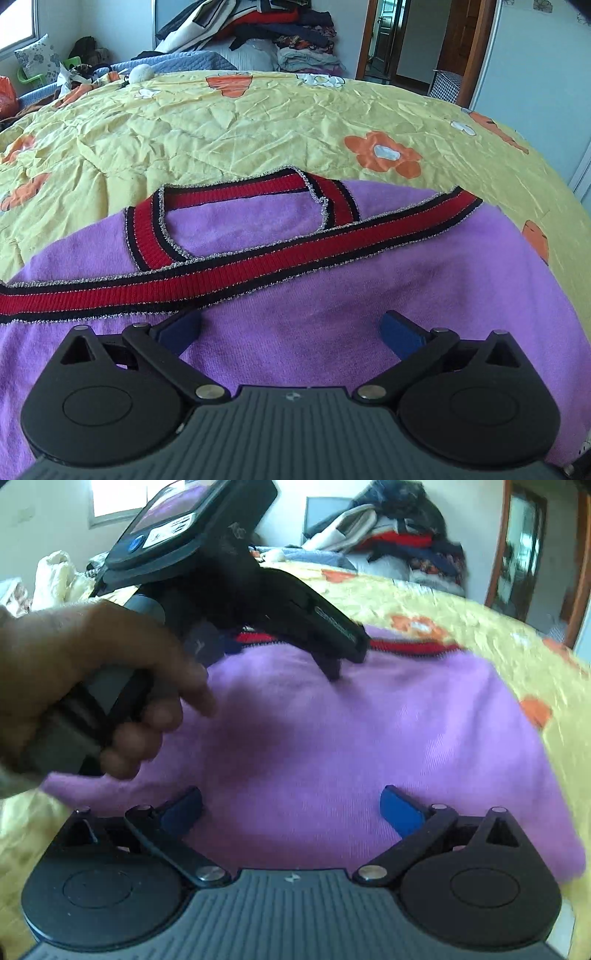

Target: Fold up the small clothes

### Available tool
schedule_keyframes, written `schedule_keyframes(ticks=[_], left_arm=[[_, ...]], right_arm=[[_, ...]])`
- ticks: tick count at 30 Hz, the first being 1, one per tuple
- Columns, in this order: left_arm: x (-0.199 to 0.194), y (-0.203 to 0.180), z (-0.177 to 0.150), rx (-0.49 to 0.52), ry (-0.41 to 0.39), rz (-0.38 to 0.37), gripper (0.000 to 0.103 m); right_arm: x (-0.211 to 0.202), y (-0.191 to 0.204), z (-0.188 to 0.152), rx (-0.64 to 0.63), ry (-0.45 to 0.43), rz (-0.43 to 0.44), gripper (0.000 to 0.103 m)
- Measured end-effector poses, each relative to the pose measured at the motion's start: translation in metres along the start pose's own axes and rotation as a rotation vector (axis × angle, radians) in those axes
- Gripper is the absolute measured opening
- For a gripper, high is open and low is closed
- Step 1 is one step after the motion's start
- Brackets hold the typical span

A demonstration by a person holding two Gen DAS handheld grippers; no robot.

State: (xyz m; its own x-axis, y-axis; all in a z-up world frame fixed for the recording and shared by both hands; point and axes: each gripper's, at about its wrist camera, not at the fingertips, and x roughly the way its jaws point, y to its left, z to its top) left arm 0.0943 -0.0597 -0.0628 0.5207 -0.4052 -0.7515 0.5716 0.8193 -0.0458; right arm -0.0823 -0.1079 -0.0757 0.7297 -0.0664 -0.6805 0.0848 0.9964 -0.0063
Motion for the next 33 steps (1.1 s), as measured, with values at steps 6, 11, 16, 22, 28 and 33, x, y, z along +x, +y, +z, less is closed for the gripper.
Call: schedule_keyframes(ticks=[6,11,16,22,28,33], left_arm=[[-0.042,0.02,-0.012,-0.049,-0.072,-0.022,0.102],[-0.062,0.083,-0.035,-0.109,-0.127,0.115,0.103],[-0.055,0.135,-0.058,-0.188,-0.107,0.18,0.103],[-0.062,0.141,-0.068,-0.153,-0.136,0.194,0.103],[-0.091,0.135,-0.075,-0.189,-0.116,0.176,0.103],[-0.122,0.115,-0.111,-0.184,-0.103,0.147,0.103]], right_arm=[[-0.025,-0.023,0.009,0.007,0.006,0.042,0.103],[0.0,-0.068,0.042,-0.043,-0.064,-0.144,0.103],[0.05,-0.114,0.079,0.087,-0.017,-0.062,0.103],[0.077,-0.159,0.074,0.137,0.026,-0.077,0.103],[0.034,-0.15,0.062,0.133,-0.02,-0.064,0.103],[-0.005,-0.106,0.019,0.078,-0.021,0.032,0.103]])
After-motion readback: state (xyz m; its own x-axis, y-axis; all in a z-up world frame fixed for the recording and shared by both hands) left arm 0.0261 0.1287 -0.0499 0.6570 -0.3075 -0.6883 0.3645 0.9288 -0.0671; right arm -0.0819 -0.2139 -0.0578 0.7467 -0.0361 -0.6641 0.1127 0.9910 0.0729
